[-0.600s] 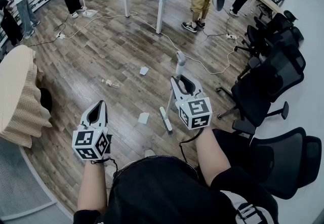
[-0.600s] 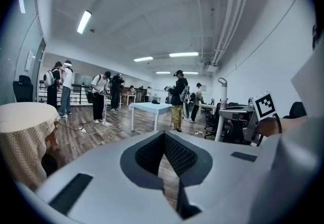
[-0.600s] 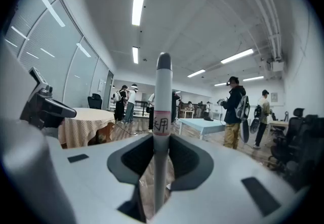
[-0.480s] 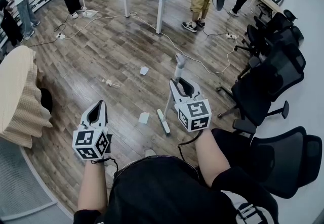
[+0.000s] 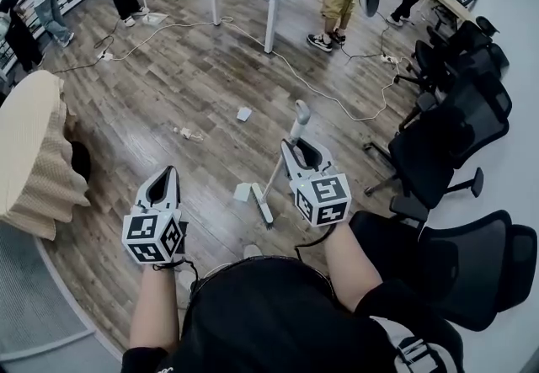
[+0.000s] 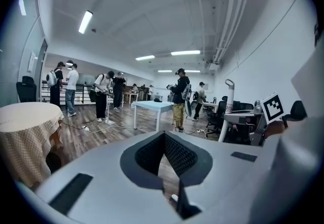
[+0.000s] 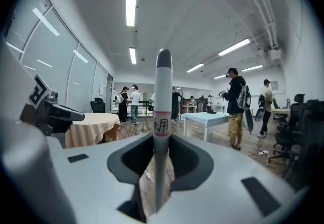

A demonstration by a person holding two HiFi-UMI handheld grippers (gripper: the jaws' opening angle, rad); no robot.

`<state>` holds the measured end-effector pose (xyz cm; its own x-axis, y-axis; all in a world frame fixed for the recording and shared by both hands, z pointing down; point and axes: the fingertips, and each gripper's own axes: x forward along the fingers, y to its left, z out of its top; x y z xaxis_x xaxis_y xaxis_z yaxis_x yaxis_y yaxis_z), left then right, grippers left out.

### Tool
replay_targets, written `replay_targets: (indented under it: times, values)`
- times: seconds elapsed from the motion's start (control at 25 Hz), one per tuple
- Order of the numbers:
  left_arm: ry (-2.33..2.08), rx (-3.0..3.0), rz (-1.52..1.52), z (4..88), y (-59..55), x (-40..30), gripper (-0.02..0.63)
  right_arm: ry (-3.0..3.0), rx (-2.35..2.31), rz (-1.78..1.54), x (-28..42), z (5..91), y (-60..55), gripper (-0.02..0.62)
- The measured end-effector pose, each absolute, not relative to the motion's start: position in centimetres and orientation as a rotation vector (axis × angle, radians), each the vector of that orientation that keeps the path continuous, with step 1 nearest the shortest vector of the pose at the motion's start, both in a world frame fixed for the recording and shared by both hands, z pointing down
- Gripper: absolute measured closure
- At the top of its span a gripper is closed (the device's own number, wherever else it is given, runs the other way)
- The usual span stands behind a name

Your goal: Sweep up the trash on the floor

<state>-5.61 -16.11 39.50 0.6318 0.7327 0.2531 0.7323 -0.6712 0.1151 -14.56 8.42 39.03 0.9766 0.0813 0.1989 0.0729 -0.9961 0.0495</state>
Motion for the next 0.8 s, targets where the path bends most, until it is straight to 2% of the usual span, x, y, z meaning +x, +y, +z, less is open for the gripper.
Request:
replay_targets:
  times: [0.8]
  values:
    - [1.221, 2.915, 0.492, 40.3, -14.1, -7.2, 0.612, 0.088, 3.069, 0.288, -15.7, 38.6, 11.2, 0.489]
